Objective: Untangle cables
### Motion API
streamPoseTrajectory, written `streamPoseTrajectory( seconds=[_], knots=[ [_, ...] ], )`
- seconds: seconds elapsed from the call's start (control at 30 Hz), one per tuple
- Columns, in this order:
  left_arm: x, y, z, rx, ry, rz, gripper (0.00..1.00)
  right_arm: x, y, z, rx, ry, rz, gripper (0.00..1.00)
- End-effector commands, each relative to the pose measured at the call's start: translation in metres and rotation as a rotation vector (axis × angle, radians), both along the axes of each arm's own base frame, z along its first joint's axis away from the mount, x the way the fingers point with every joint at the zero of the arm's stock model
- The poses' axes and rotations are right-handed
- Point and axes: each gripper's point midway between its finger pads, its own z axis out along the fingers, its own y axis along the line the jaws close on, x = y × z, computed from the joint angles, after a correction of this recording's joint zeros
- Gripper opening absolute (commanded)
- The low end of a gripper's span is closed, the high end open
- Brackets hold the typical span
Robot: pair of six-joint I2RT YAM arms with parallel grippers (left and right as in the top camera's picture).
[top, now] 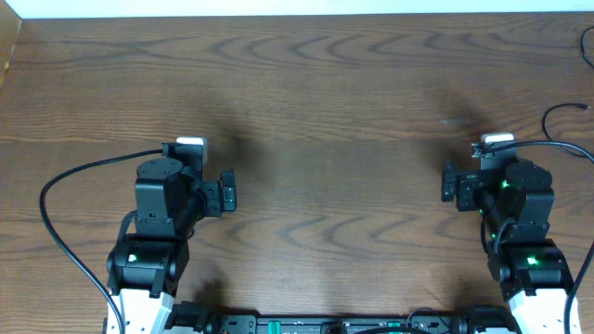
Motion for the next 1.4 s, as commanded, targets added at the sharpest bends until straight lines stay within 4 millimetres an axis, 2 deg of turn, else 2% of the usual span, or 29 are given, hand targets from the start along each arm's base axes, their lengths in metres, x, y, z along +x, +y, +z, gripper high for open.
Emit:
streamPoseTrajectory(
  seconds=[0.0, 0.27, 0.6, 1.37],
  knots=[
    [0.0, 0.001, 0.001, 0.011, -0.005, 0.001, 0.98, 0.0, -0.01, 0.001, -0.04, -0.004, -0.035, 0.99],
    [0.0, 0.001, 0.001, 0.011, -0.005, 0.001, 0.98, -0.012, -0.012, -0.016, -0.049, 0.084, -0.042, 0.99],
    [0.0, 0.001, 0.001, 0.011, -0.004, 0.001, 0.98, -0.045, -0.012, -0.051, -0.058, 0.277, -0.037, 0.99],
    [-0.001, -0.001, 0.002, 0.012, -0.005, -0.006, 0.98, -0.046, -0.012, -0.051, -0.058, 0.281, -0.037, 0.99]
  ],
)
